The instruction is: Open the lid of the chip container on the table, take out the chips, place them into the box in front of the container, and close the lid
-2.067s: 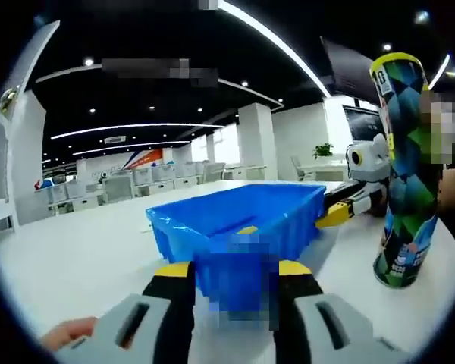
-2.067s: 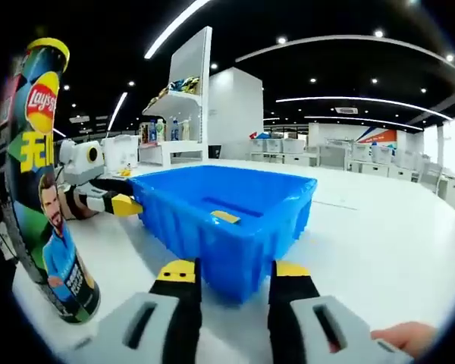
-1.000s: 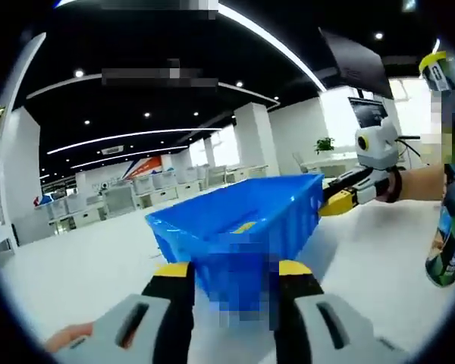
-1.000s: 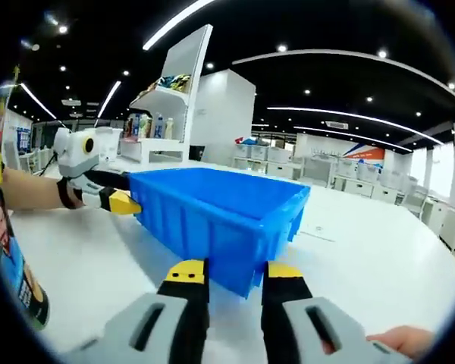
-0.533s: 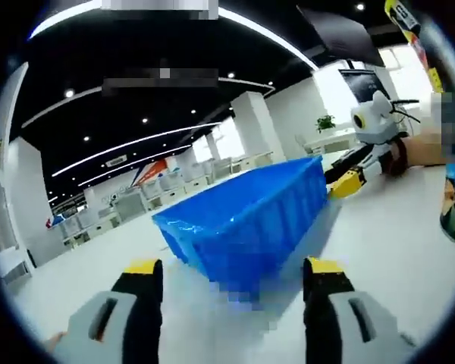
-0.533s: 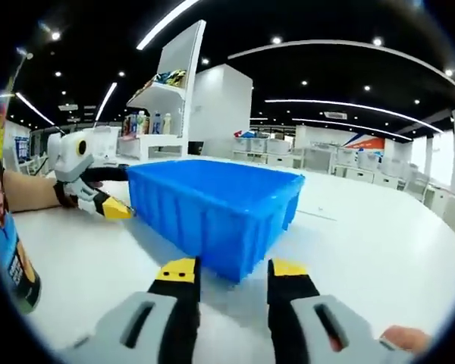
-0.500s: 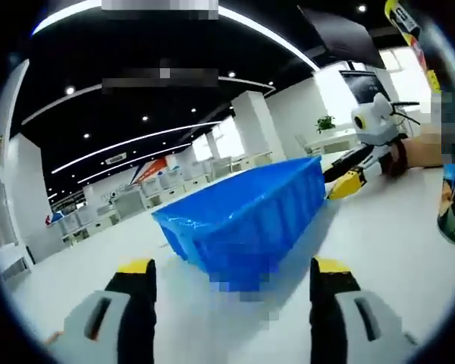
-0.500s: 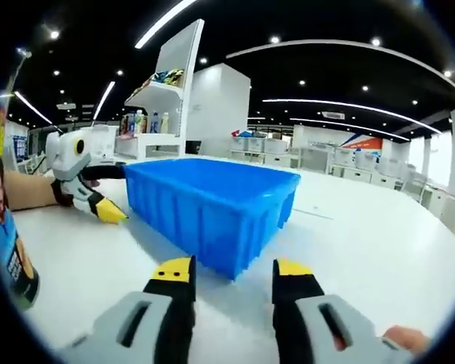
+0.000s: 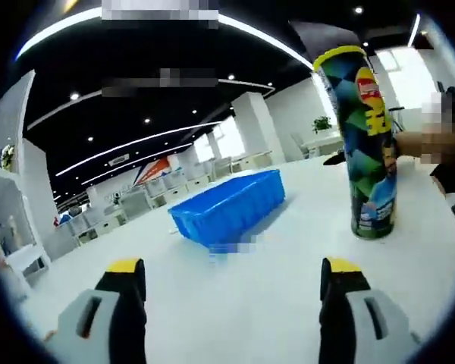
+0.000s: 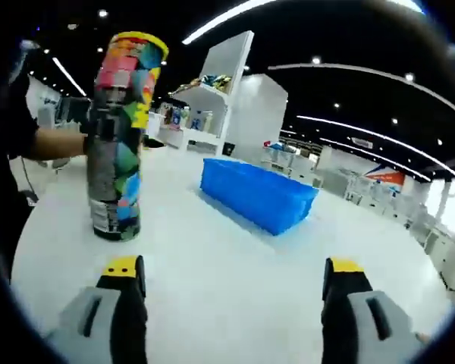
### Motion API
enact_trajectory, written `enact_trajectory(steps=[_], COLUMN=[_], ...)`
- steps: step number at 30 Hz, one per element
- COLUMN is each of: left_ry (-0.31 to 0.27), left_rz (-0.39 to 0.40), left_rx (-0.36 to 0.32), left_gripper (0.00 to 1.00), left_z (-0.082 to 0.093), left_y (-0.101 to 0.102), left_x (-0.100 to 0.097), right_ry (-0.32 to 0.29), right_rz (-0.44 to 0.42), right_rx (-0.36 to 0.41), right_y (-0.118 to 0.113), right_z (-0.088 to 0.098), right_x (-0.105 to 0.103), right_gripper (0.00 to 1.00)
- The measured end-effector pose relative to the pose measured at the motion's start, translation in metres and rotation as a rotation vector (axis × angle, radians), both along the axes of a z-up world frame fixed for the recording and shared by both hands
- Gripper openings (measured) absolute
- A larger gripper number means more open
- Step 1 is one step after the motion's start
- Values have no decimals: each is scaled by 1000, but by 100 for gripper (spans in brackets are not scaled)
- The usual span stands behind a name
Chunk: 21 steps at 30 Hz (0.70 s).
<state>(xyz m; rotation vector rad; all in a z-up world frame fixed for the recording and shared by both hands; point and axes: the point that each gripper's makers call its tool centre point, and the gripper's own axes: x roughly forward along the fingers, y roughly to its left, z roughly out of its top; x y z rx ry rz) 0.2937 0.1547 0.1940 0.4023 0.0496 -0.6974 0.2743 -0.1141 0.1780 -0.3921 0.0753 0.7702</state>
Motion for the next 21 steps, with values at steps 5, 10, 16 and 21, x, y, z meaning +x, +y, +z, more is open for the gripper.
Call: enact_trajectory(steps=[5, 10, 16, 21], left_ry=[58, 10, 90, 64], left_rz=[-76, -122, -117, -116], left_rx=[150, 187, 330, 330], left_gripper=[95, 95, 95, 95], left_z=[26, 83, 106, 119], left_y=[2, -10, -15, -17], left_x=[-77, -131, -176, -186], right_ry=[-71, -95, -102, -139], right_rz=[68, 136, 162, 156], right_rx=[-106, -170, -204, -324], right_y=[-2, 1, 9, 10], right_z=[45, 97, 149, 149], right_x=[-72, -121, -164, -177], right_gripper=[97, 96, 88, 94])
